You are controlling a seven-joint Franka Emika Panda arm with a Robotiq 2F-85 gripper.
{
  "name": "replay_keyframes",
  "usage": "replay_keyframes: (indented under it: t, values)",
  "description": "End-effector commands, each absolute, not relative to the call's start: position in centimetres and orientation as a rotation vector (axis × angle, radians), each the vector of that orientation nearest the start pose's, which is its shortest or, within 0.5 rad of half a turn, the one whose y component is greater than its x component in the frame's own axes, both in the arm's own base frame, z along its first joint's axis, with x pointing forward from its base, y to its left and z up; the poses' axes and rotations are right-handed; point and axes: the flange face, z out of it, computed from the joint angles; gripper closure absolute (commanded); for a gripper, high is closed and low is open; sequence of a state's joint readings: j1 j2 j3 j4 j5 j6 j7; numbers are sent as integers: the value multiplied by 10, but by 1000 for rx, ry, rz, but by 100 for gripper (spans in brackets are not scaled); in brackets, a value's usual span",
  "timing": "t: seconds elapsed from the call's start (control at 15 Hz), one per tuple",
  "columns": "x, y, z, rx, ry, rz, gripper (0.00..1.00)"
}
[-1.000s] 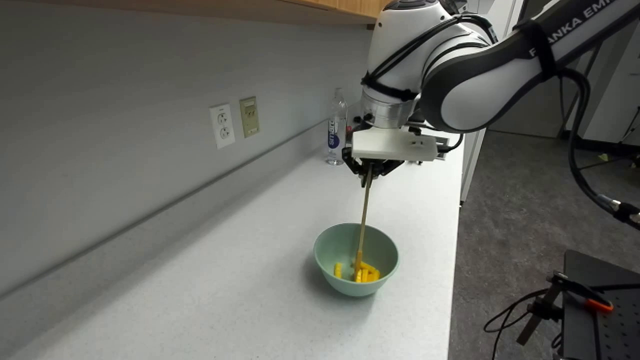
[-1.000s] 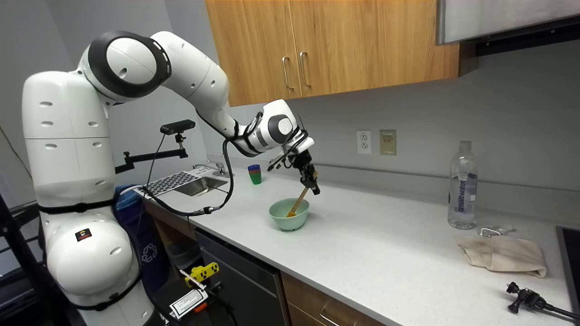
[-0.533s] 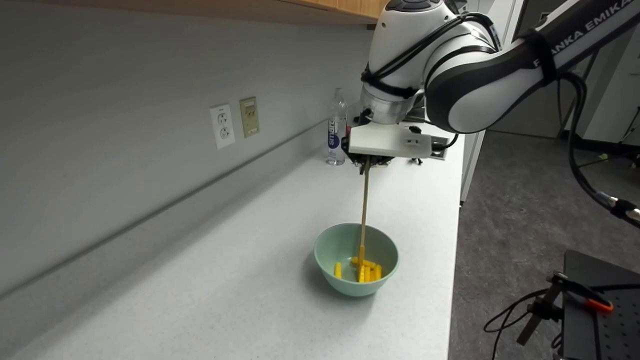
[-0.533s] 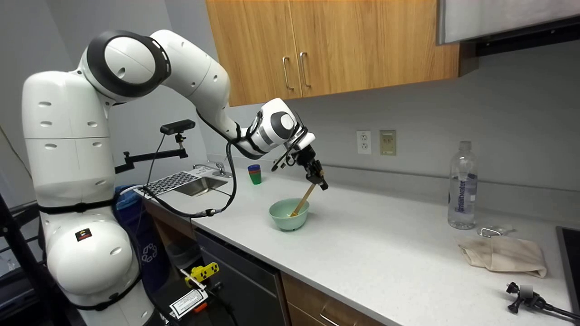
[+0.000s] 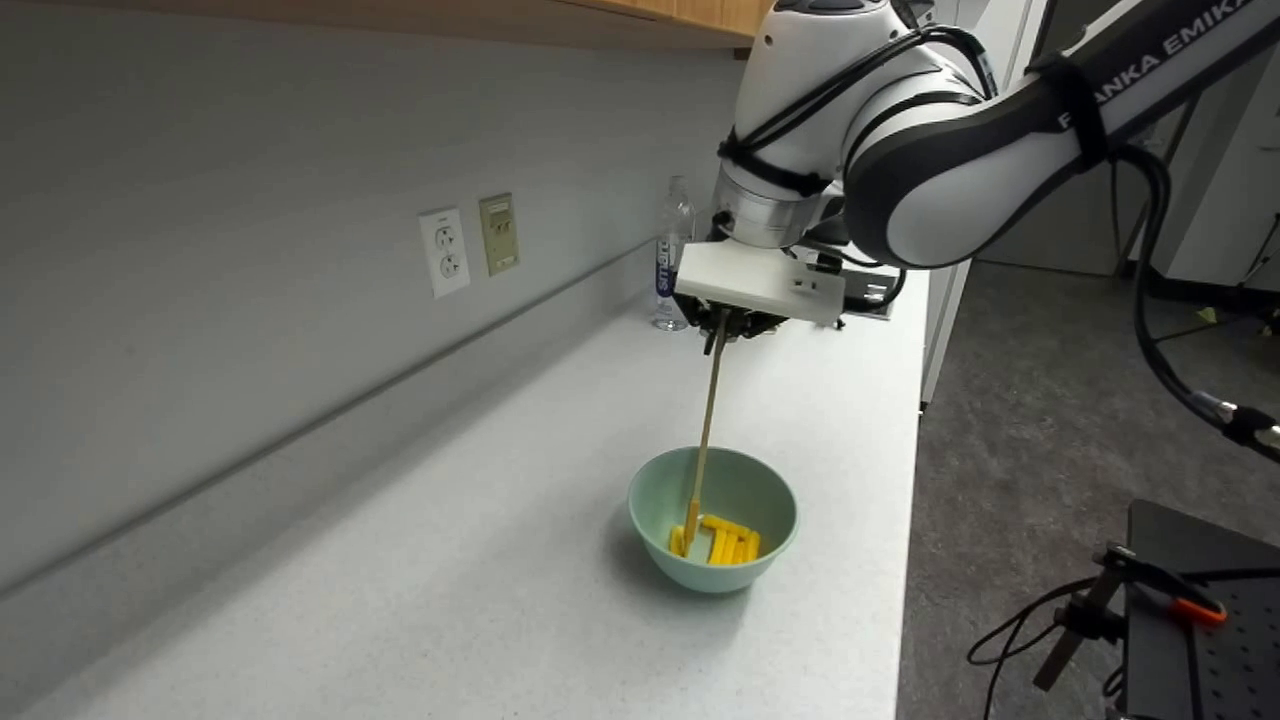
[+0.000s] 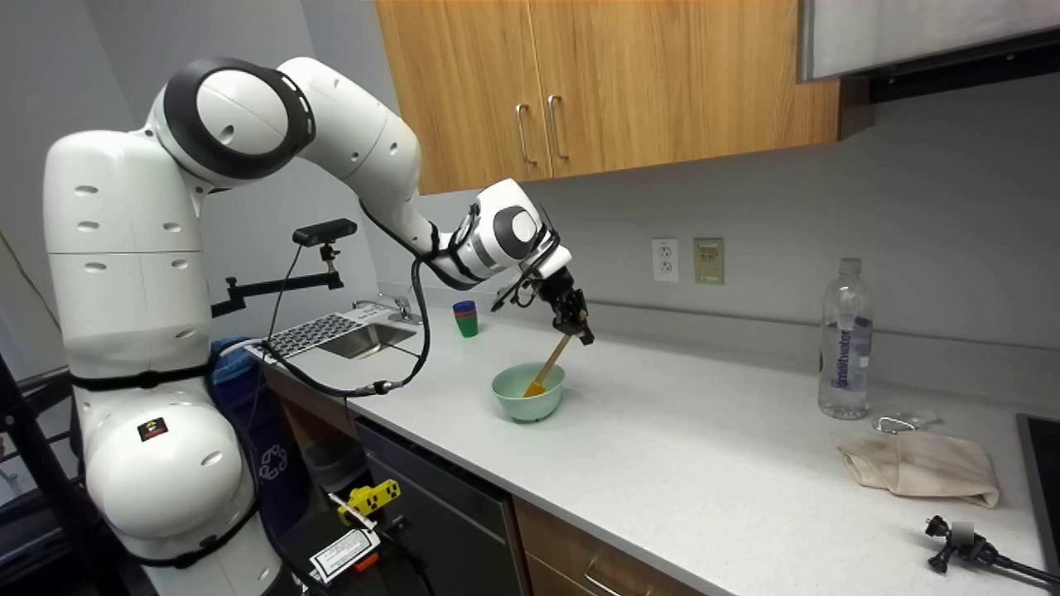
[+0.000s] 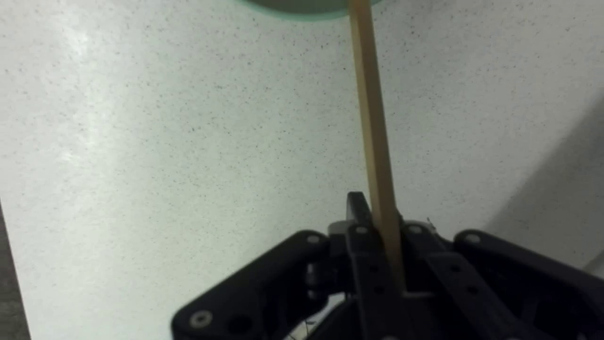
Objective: Stir the contents of the blue bowl
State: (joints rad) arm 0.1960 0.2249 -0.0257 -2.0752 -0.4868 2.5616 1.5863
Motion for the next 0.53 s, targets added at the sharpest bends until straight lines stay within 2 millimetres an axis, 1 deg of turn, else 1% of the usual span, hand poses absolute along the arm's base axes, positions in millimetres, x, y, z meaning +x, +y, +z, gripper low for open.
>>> replay_keyframes:
  t: [0.0,0.2,0.33,0.47]
  values:
    - [594,112,345,-2615,1544,-511,98]
    - [591,118,341,-2665,1476,-344,98]
    - [589,115,336,-2738,1442,-305,98]
    - [588,110,332,-2827,1425,-323,98]
